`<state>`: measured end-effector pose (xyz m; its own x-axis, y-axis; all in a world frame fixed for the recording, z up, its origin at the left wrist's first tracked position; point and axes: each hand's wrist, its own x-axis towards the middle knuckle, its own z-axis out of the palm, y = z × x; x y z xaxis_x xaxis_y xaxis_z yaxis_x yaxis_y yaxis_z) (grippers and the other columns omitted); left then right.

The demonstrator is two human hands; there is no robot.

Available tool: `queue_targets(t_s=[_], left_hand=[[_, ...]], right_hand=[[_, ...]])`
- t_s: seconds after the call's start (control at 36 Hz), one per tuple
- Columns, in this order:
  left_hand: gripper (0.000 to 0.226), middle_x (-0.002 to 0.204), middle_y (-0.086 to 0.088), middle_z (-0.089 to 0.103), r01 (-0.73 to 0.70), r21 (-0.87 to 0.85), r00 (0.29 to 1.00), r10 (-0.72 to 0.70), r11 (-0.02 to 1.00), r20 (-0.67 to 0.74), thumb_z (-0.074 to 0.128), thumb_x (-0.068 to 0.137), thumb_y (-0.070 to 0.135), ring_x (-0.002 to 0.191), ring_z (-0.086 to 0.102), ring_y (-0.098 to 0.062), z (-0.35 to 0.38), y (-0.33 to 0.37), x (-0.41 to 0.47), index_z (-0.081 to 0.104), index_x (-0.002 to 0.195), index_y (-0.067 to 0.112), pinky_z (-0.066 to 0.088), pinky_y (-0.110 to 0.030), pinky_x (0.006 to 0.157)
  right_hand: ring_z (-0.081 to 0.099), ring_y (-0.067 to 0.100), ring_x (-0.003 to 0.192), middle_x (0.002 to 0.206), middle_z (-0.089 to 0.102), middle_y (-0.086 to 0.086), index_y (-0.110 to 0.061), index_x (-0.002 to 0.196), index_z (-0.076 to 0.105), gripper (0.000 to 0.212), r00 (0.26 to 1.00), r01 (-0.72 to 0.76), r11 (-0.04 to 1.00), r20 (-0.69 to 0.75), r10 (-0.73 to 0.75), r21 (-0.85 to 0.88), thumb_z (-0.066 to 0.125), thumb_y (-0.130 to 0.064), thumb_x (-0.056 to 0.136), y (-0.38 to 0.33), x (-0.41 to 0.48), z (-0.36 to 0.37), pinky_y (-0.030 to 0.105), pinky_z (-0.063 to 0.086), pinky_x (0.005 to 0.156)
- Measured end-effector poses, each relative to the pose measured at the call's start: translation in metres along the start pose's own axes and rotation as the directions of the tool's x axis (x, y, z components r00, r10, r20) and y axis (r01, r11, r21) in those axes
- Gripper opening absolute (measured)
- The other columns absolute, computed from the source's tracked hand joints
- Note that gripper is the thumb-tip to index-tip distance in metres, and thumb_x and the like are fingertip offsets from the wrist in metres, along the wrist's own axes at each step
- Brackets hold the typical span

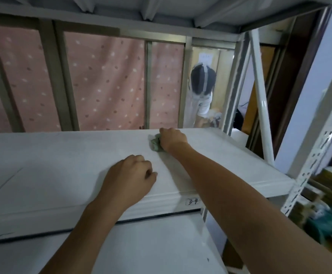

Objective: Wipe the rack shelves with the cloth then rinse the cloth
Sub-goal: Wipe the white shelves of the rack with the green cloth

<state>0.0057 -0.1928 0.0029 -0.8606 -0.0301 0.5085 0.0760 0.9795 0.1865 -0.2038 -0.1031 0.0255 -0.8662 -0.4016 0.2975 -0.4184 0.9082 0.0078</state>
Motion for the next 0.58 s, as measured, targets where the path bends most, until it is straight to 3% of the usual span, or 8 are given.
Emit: queue_targets(t_s=[0.08,0.31,0.44,0.58], left_hand=[[0.028,0.098,0.009,0.061,-0.024,-0.033,1.000,0.024,0.999,0.007,0.054,0.098,0.044,0.095,0.058,-0.013,0.006,0.019,0.006,0.072,0.093,0.023,0.049,-0.031,0.080],[0.027,0.099,0.009,0.060,-0.065,-0.062,0.997,0.067,0.996,0.035,0.053,0.099,0.041,0.101,0.055,-0.012,0.022,0.054,0.019,0.069,0.089,0.021,0.048,-0.031,0.083],[0.025,0.094,0.008,0.060,-0.067,-0.047,0.997,0.068,0.997,0.022,0.054,0.097,0.040,0.097,0.055,-0.013,0.030,0.062,0.024,0.067,0.086,0.022,0.043,-0.029,0.075],[0.023,0.096,0.010,0.061,-0.052,-0.060,0.998,0.053,0.997,0.014,0.053,0.098,0.039,0.095,0.055,-0.011,0.028,0.061,0.023,0.068,0.090,0.024,0.042,-0.028,0.074]], right_hand=[[0.058,0.034,0.113,0.126,0.058,0.015,-0.015,0.130,0.052,0.034,0.998,-0.061,0.998,0.003,0.061,-0.016,0.035,-0.028,0.103,0.051,-0.007,-0.003,0.043,0.048,0.086],[0.056,0.036,0.116,0.128,0.056,0.017,-0.013,0.128,0.053,0.036,0.975,-0.223,0.971,-0.017,0.223,-0.082,0.032,-0.028,0.104,0.162,-0.018,-0.005,0.044,0.046,0.089],[0.059,0.036,0.110,0.123,0.058,0.017,-0.012,0.129,0.052,0.034,0.954,-0.299,0.946,-0.046,0.296,-0.121,0.034,-0.024,0.103,0.209,-0.024,-0.002,0.043,0.049,0.082],[0.061,0.033,0.105,0.119,0.058,0.016,-0.008,0.131,0.048,0.031,0.953,-0.301,0.934,-0.034,0.300,-0.193,0.039,-0.018,0.102,0.211,-0.027,0.000,0.039,0.047,0.069]])
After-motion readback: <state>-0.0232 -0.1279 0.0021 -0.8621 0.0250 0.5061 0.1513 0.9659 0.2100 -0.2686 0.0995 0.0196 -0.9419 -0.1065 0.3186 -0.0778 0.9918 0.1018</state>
